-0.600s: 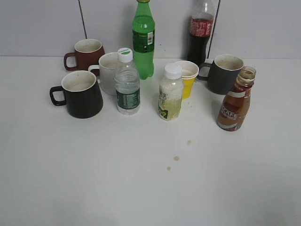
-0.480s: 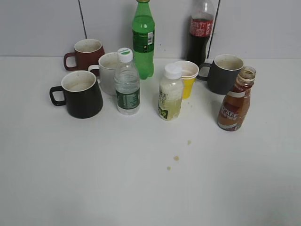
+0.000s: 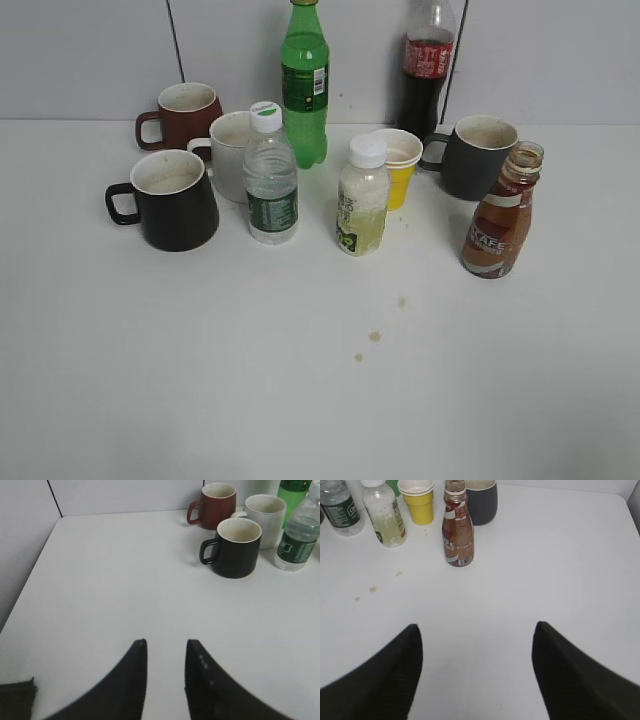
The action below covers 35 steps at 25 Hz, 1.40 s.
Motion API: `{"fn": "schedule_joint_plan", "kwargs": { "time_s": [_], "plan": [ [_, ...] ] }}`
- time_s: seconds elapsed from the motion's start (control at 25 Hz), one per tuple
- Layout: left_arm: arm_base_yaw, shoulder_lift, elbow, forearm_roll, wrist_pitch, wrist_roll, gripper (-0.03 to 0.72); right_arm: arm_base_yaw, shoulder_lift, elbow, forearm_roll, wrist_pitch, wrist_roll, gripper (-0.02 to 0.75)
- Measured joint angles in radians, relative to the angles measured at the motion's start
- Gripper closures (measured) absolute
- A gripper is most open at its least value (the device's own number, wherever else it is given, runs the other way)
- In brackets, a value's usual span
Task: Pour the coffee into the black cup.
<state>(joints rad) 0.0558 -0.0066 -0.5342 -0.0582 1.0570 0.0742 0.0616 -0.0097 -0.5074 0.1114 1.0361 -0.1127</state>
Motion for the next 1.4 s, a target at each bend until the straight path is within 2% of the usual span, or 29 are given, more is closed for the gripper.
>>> {"fn": "schedule_joint_plan", "kwargs": {
  "time_s": [0.68,0.88,1.0,1.16,1.28,1.4],
  "plan": [
    [-0.009,0.000,0.000,0.000,0.000,0.000,0.478,0.000,0.000,0.000,0.000,0.000,0.000,0.226],
    [-0.064,0.003,-0.011,-0.013,-0.026,0.000,0.478,0.000,0.000,-0.003,0.021,-0.004,-0.001,0.226],
    [-0.117,0.044,-0.023,0.033,-0.171,0.000,0.478,0.000,0.041,-0.010,0.030,-0.014,-0.001,0.226],
    [-0.156,0.161,-0.001,0.105,-0.378,0.000,0.478,0.000,0.140,-0.018,0.030,-0.029,-0.001,0.225],
    [-0.158,0.297,0.048,0.111,-0.585,0.000,0.478,0.000,0.213,-0.020,0.044,-0.157,-0.001,0.225],
    [-0.158,0.462,0.083,0.068,-0.793,0.000,0.478,0.000,0.271,-0.020,0.089,-0.345,-0.001,0.225]
  ]
}}
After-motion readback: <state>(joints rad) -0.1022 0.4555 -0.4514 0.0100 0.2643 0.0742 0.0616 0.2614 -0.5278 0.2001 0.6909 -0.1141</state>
